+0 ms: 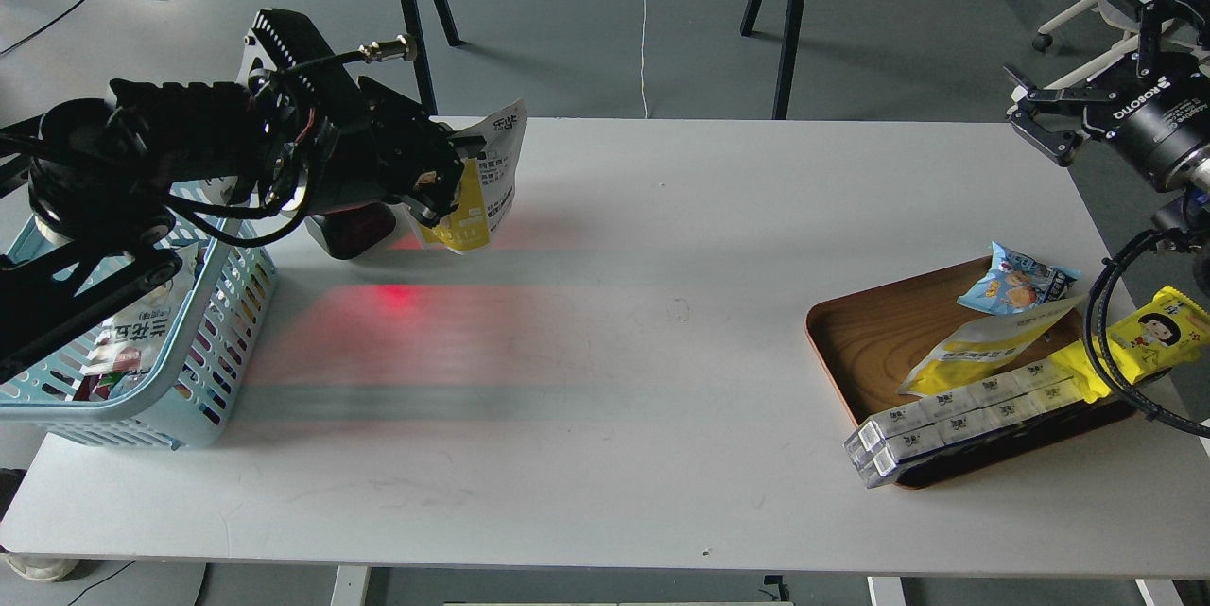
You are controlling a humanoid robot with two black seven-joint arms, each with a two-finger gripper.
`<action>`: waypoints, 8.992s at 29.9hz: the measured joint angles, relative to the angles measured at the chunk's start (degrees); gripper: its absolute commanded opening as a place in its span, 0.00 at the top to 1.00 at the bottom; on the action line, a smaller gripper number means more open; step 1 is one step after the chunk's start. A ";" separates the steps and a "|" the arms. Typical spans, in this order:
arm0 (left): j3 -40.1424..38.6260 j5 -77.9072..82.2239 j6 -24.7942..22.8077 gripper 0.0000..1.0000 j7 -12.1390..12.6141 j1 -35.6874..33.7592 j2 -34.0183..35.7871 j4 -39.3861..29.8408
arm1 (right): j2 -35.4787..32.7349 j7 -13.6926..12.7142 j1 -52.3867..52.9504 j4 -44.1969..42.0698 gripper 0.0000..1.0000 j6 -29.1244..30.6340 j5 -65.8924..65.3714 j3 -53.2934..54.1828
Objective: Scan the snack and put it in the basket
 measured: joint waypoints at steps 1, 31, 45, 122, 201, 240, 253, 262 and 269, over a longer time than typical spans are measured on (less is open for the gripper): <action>0.09 0.00 0.00 0.99 0.02 -0.08 -0.09 0.32 | 0.00 0.00 0.02 0.00 0.02 0.00 0.00 0.00; 0.23 0.00 0.00 0.99 0.45 2.94 1.02 1.33 | 0.01 -0.08 0.39 0.09 0.02 0.00 -0.09 -0.26; 0.30 0.00 0.00 0.99 0.59 3.48 2.44 -4.94 | -0.24 -0.09 0.42 0.09 0.02 0.00 -0.09 -0.26; -3.87 0.00 0.00 0.99 6.94 2.46 1.31 -10.22 | -0.25 -0.17 1.12 0.17 0.02 -0.27 -1.84 -0.26; 14.42 -1.83 6.61 0.96 -4.82 -10.65 47.47 -6.69 | -0.08 -0.17 1.56 0.17 0.02 -0.14 -1.93 -0.18; 16.49 -40.99 23.27 0.03 -0.07 -11.76 33.57 0.24 | 0.10 -0.17 3.53 1.14 0.02 -0.85 -4.65 -0.26; 11.09 -69.64 27.21 0.03 0.75 -11.49 12.80 14.34 | 0.01 -0.17 4.88 1.67 0.02 -0.93 -5.01 -0.26; 7.59 -93.10 27.40 0.02 0.25 -10.81 2.28 22.86 | -1.54 -0.17 4.78 3.87 0.02 -0.89 -6.23 -0.02; -1.44 -109.16 26.93 0.01 0.21 -5.27 -7.23 30.66 | -9.14 -0.16 3.55 7.42 0.02 -0.20 -6.19 0.36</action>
